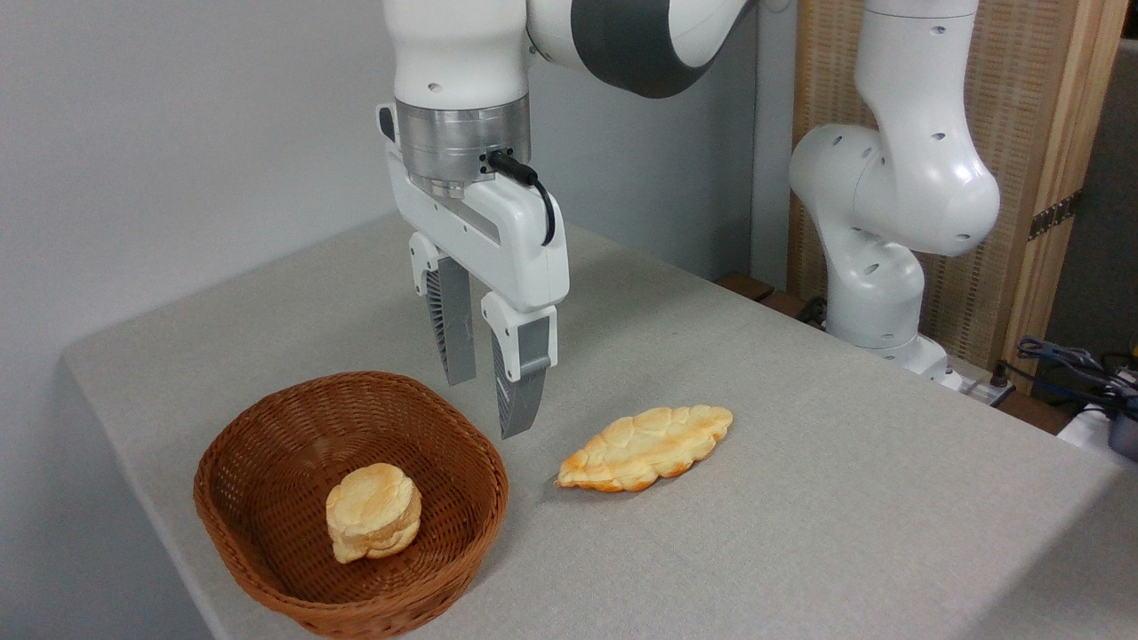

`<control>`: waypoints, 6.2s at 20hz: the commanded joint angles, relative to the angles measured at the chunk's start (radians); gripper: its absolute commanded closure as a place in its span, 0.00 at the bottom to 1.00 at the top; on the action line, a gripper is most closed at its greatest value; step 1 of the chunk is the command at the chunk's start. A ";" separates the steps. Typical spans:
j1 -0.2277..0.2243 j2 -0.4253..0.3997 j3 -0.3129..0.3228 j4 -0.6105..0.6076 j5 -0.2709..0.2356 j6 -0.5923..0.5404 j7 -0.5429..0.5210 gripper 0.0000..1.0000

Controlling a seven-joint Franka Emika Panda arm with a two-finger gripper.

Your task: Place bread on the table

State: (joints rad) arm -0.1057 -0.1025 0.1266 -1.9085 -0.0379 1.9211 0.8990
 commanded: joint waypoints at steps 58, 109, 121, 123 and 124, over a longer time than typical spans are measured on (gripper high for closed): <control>-0.019 0.290 -0.122 0.032 -0.011 0.315 0.014 0.66; -0.017 0.063 -0.047 -0.003 -0.050 -0.323 0.008 0.00; -0.011 0.029 -0.035 0.012 -0.050 -0.107 0.006 0.00; -0.009 0.024 -0.036 0.028 -0.051 -0.099 0.006 0.00; -0.011 0.021 -0.036 0.029 -0.051 -0.099 0.006 0.00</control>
State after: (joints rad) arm -0.1127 -0.0620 0.0824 -1.8913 -0.0781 1.8119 0.8978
